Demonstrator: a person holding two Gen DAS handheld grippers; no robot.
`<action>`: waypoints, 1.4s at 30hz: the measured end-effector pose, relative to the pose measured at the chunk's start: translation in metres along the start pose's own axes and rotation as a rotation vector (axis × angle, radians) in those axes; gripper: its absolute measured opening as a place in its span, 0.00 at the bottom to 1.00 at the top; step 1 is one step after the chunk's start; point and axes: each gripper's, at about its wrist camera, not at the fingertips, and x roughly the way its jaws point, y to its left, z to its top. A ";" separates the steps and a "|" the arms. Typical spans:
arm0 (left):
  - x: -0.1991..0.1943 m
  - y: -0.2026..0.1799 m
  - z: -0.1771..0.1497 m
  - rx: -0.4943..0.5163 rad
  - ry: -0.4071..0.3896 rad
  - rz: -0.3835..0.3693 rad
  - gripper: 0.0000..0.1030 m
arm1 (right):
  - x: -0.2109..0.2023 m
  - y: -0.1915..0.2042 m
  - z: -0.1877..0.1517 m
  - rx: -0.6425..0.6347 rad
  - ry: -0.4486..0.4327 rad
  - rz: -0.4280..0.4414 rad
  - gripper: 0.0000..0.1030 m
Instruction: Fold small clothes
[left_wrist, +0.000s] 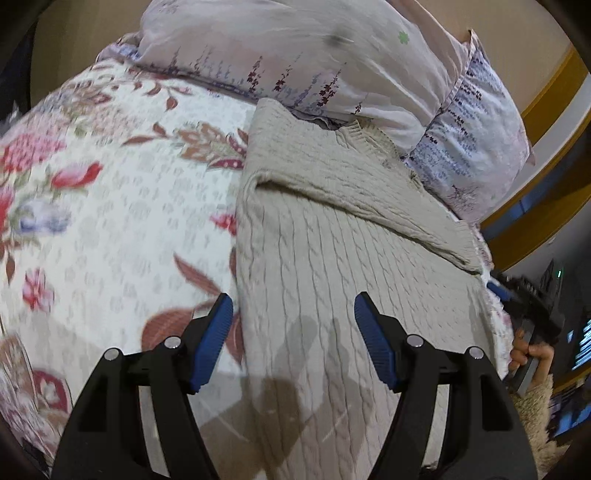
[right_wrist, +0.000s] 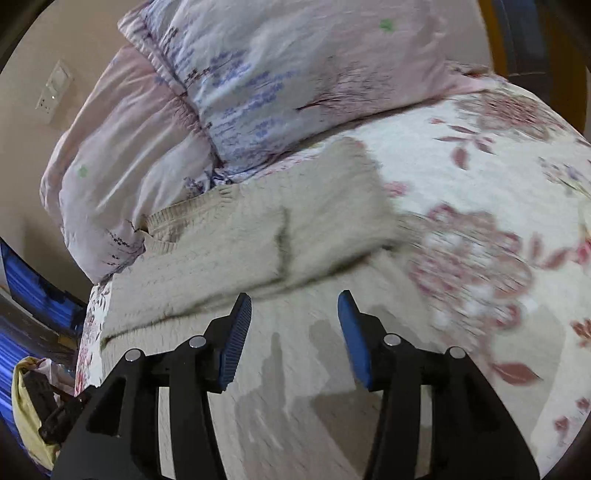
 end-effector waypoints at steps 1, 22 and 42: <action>-0.002 0.001 -0.003 -0.008 0.000 -0.017 0.66 | -0.009 -0.011 -0.004 0.009 0.006 -0.004 0.49; -0.026 0.000 -0.081 -0.083 0.144 -0.365 0.39 | -0.053 -0.069 -0.097 0.123 0.215 0.268 0.22; -0.053 -0.015 -0.060 0.050 0.009 -0.269 0.06 | -0.093 -0.003 -0.089 -0.184 -0.071 0.194 0.08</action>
